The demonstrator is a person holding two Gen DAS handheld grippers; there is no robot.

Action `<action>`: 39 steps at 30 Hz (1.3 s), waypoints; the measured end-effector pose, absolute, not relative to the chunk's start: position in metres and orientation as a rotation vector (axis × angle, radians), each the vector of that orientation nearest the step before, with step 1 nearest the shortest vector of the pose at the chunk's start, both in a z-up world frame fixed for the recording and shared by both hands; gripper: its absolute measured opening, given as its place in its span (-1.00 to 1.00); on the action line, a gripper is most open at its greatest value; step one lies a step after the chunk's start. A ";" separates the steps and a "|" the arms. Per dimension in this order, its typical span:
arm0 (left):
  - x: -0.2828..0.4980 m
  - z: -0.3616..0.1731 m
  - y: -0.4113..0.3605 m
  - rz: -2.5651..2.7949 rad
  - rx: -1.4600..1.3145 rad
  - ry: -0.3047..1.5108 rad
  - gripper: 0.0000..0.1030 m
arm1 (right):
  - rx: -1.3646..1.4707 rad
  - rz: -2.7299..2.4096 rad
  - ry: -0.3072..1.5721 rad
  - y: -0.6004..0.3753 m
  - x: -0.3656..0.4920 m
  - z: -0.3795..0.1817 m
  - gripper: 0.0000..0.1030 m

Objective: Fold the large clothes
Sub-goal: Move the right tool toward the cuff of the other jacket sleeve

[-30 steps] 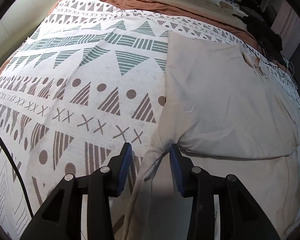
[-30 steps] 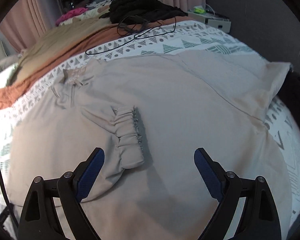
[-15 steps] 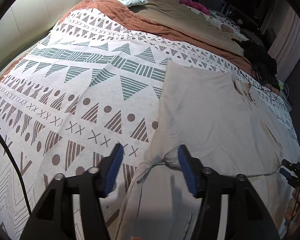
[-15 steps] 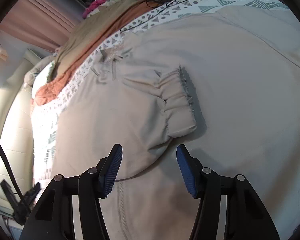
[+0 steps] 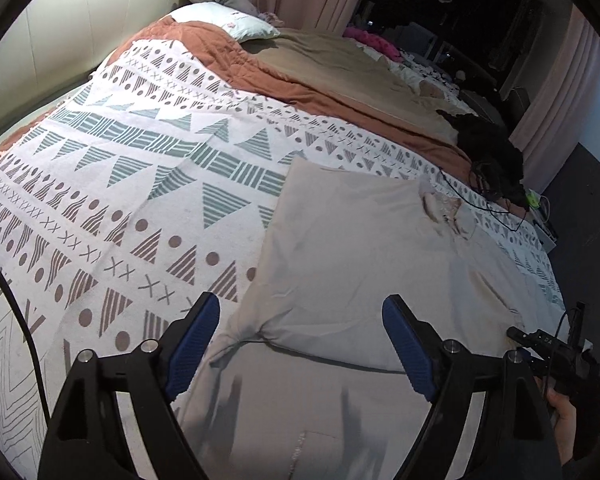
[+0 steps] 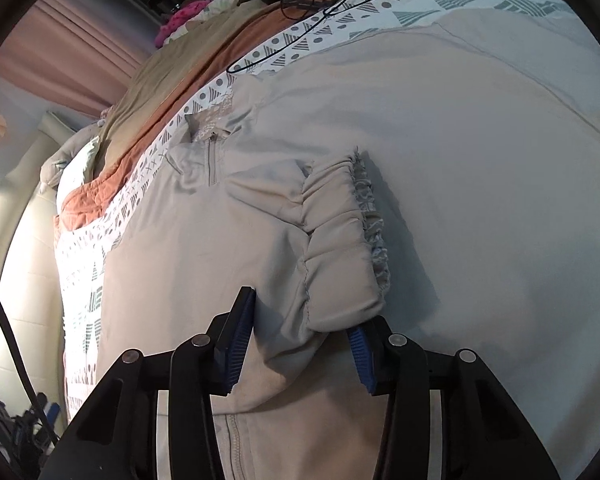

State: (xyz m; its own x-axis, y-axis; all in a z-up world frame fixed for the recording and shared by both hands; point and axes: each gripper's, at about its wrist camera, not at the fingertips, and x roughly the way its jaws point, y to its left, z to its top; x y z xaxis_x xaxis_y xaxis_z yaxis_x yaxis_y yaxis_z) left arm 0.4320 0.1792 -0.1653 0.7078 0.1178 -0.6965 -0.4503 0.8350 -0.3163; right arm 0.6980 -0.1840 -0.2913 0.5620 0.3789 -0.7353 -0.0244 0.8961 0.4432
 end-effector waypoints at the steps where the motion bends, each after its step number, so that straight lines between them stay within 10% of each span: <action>1: 0.432 -0.160 0.170 0.327 -0.472 0.710 0.64 | 0.407 0.243 0.950 -0.187 0.693 -0.288 -0.08; 4: 0.430 -0.144 0.147 0.337 -0.396 0.673 0.64 | 0.432 0.258 0.916 -0.199 0.667 -0.272 0.63; 39: 0.494 -0.132 -0.018 0.114 -0.284 0.709 0.64 | 0.564 0.014 0.629 -0.469 0.557 -0.182 0.64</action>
State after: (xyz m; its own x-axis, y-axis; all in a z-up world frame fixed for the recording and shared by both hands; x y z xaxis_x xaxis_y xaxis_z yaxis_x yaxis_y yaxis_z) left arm 0.4938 -0.0185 -0.1321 0.7545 0.0077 -0.6563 -0.1991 0.9555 -0.2177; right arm 0.5567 -0.4692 -0.1819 0.8138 0.1792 -0.5529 0.1548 0.8501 0.5034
